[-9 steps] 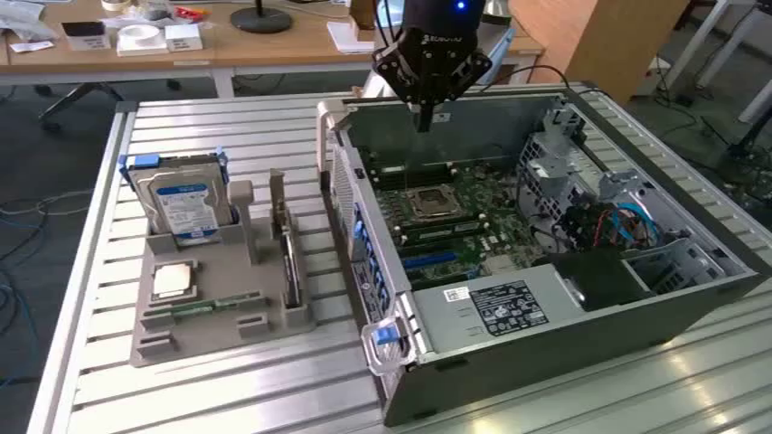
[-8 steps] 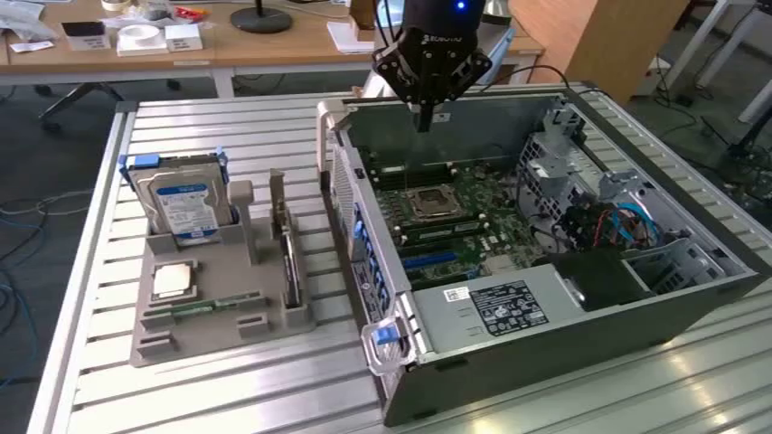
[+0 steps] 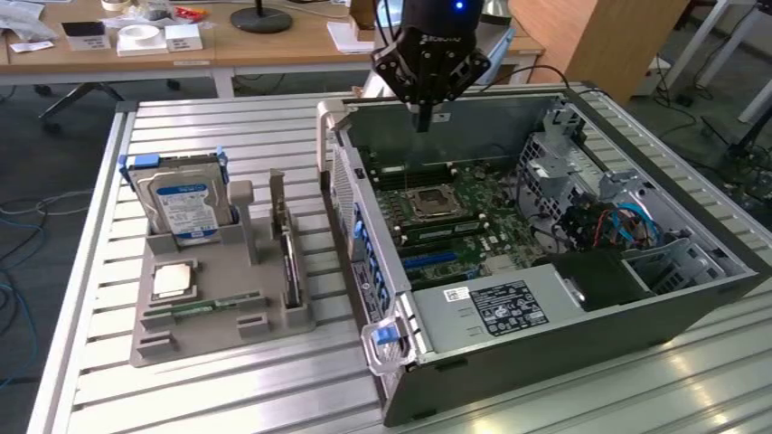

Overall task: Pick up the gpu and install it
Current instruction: 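Reach for the gpu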

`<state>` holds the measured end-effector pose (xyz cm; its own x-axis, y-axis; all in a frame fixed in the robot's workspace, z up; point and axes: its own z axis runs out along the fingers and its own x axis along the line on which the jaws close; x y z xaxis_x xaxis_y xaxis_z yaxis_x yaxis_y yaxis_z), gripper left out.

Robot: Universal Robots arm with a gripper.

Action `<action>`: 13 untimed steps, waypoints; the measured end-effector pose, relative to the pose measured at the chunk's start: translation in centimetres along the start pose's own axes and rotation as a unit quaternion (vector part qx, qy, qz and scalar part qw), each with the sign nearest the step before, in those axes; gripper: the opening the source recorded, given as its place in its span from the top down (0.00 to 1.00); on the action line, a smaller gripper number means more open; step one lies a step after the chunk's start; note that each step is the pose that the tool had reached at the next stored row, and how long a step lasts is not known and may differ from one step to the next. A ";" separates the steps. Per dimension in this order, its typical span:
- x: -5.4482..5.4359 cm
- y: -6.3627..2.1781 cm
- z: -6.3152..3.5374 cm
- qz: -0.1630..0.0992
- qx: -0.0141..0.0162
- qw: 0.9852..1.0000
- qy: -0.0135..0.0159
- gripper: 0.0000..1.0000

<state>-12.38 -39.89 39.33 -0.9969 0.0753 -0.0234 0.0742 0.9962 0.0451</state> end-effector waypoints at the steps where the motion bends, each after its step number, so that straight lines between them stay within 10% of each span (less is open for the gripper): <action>1: 0.1 -0.01 0.00 0.000 0.000 1.000 0.000 0.89; 13: 0.9 -0.07 -0.03 0.000 0.000 1.000 0.000 0.89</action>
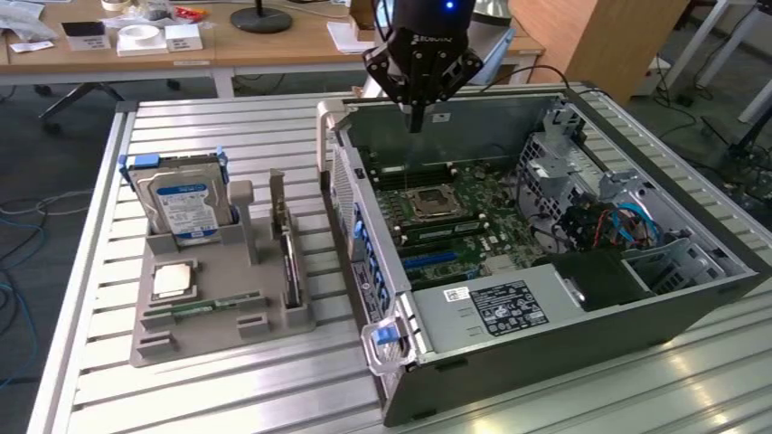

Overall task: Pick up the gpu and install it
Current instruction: 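Reach for the gpu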

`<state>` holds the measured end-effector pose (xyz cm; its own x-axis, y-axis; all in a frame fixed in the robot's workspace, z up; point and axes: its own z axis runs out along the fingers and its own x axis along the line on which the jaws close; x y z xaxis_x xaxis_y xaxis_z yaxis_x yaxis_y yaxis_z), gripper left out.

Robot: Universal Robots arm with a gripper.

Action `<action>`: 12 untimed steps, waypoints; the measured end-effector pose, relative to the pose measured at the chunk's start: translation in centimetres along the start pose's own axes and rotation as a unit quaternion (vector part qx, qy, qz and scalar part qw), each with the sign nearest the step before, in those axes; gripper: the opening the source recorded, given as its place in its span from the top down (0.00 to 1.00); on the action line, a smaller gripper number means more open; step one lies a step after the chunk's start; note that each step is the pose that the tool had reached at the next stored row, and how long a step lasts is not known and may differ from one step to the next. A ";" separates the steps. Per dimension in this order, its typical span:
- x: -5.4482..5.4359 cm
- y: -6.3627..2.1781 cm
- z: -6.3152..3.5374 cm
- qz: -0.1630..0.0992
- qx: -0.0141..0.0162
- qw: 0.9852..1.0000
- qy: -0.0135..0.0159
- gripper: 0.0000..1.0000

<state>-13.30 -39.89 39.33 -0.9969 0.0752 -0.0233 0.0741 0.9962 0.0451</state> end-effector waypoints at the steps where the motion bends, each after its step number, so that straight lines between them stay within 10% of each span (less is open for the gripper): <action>1: 0.1 -0.01 0.00 0.000 0.000 1.000 0.000 0.89; 12: 0.9 -0.07 -0.02 0.000 0.000 1.000 0.000 0.89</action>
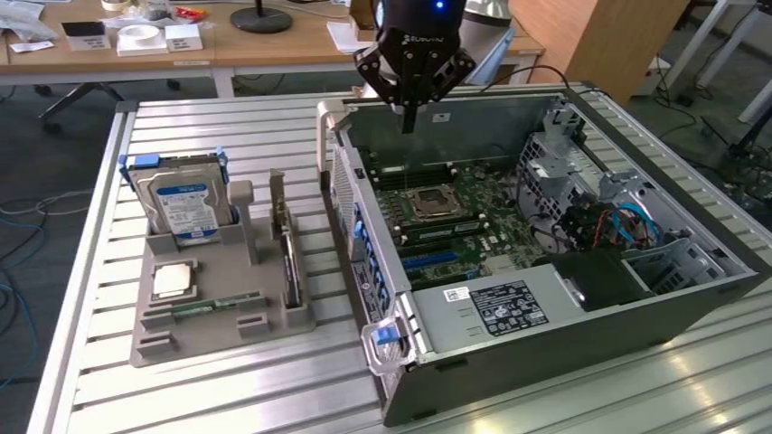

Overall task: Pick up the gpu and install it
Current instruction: 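Reach for the gpu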

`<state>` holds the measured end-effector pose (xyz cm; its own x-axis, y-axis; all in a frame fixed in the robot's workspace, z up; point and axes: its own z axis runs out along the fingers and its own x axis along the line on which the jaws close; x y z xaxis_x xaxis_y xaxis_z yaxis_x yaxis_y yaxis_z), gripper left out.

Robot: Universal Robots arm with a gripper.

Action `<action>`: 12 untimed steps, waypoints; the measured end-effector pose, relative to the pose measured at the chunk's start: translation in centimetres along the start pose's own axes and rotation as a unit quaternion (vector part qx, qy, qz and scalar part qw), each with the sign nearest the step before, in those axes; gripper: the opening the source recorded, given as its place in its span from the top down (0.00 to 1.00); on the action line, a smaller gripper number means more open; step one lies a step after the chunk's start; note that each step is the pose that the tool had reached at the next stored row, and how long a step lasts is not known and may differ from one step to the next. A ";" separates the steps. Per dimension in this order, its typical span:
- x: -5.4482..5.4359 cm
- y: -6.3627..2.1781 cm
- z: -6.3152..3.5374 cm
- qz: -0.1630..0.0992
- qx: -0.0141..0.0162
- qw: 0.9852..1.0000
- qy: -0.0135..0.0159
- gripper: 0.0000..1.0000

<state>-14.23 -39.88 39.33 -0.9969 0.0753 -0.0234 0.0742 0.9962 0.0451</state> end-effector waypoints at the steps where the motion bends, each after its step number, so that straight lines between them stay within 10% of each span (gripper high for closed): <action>1: 0.1 0.00 0.00 0.000 0.000 1.000 0.000 0.89; 12: 0.7 -0.05 -0.02 0.000 0.000 1.000 0.000 0.89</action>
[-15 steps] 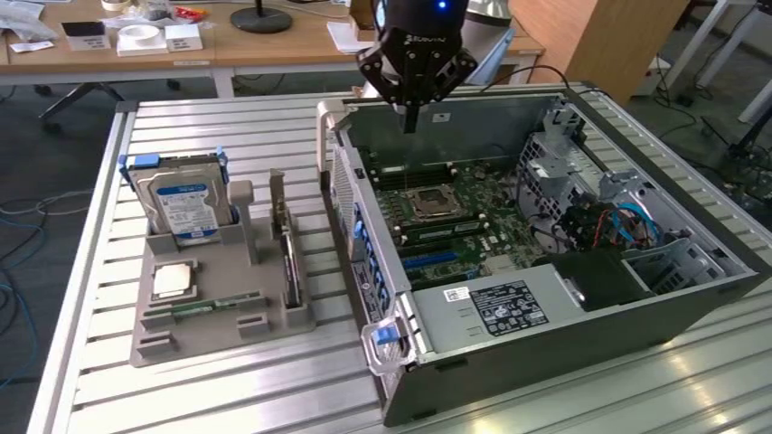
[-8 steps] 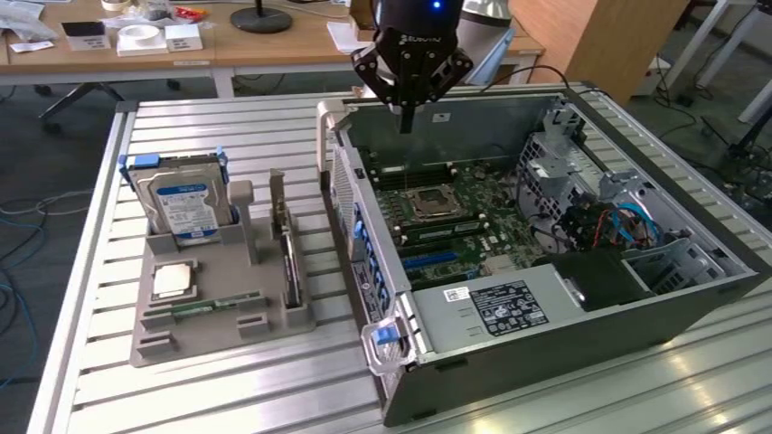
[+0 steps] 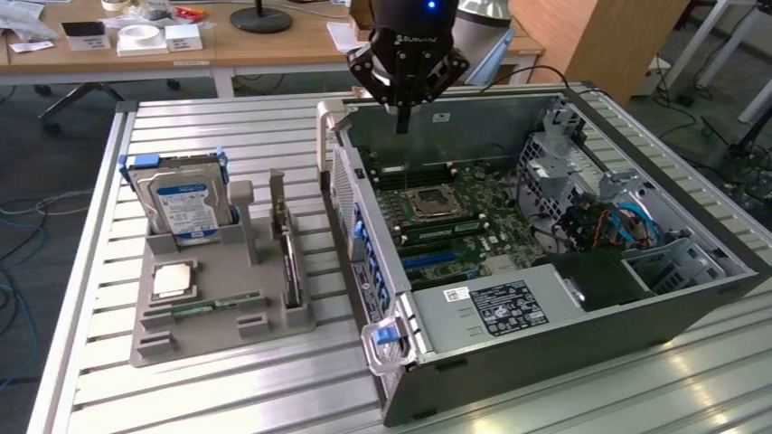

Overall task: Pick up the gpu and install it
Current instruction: 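Reach for the gpu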

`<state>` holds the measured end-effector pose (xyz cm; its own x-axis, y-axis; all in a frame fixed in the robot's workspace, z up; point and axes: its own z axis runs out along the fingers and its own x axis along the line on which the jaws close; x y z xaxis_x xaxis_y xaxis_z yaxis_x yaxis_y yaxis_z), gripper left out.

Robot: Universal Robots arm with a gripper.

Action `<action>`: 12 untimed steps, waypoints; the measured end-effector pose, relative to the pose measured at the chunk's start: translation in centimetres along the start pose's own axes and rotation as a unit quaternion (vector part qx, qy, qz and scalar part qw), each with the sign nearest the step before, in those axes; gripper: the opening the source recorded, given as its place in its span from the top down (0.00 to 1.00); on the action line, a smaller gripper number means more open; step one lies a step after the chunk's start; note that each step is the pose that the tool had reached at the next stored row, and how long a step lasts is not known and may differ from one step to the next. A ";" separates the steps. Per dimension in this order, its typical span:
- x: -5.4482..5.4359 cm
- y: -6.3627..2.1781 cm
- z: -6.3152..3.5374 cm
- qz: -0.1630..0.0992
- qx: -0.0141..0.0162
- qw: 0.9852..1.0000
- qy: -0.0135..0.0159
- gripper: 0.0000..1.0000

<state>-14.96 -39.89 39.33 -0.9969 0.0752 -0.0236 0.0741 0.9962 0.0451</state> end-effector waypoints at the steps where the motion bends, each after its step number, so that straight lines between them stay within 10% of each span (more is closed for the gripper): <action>1: 0.1 0.00 0.00 0.000 0.000 1.000 0.000 0.89; 12: 0.7 -0.05 -0.02 0.000 0.000 1.000 0.000 0.89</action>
<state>-15.68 -39.88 39.33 -0.9969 0.0753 -0.0244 0.0741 0.9962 0.0452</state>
